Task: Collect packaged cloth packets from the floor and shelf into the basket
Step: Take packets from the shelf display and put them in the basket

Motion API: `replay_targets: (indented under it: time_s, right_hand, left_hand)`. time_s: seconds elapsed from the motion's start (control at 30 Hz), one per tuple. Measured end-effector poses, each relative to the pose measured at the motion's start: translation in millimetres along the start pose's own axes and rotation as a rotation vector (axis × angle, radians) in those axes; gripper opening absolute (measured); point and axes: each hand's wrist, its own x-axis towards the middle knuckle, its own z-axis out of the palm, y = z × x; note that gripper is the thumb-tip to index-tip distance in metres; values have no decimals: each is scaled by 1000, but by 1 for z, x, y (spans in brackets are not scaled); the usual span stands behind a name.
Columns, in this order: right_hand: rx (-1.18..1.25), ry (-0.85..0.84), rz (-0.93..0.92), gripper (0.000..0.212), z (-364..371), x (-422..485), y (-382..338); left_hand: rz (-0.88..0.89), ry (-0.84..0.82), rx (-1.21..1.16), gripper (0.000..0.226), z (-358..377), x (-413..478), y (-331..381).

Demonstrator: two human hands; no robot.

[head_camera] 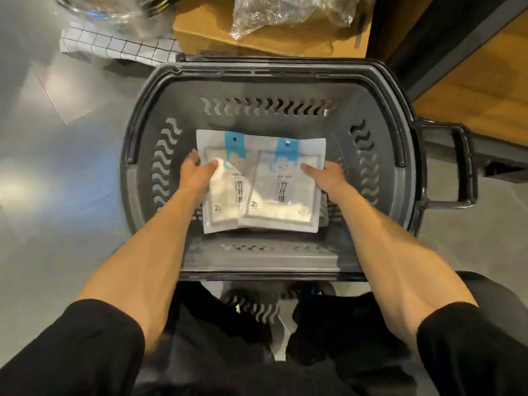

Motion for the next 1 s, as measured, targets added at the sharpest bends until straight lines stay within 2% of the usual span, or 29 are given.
replay_targets:
  time_s: [0.1, 0.2, 0.3, 0.4, 0.53, 0.73, 0.83, 0.93, 1.0]
  right_hand:
    - [81, -42, -27, 23, -15, -70, -45]
    - [128, -62, -64, 10, -36, -149, -94]
    - [100, -47, -82, 14, -61, -233, -146]
    - [103, -21, -73, 17, -93, -311, -186]
    - [111, 24, -87, 20, -143, -398, -221]
    - [167, 48, -114, 18, -229, -488, -253]
    - [207, 54, -129, 15, -271, -512, -262]
    - [238, 79, -156, 13, -314, -526, -263]
    - [230, 93, -165, 14, -343, -534, -260]
  left_hand:
    - [-15, -80, -21, 15, -45, -57, 50]
    - [-58, -111, -106, 10, -90, -120, 100]
    - [-79, -164, -179, 15, -126, -194, 138]
    - [-130, -320, -296, 28, -154, -270, 173]
    - [-192, -454, -410, 32, -179, -355, 219]
    - [-210, -443, -381, 18, -167, -446, 290]
    - [-163, -459, -339, 31, -142, -477, 313]
    - [-156, -485, -362, 25, -110, -499, 330]
    - [-199, -530, -399, 31, -90, -513, 335]
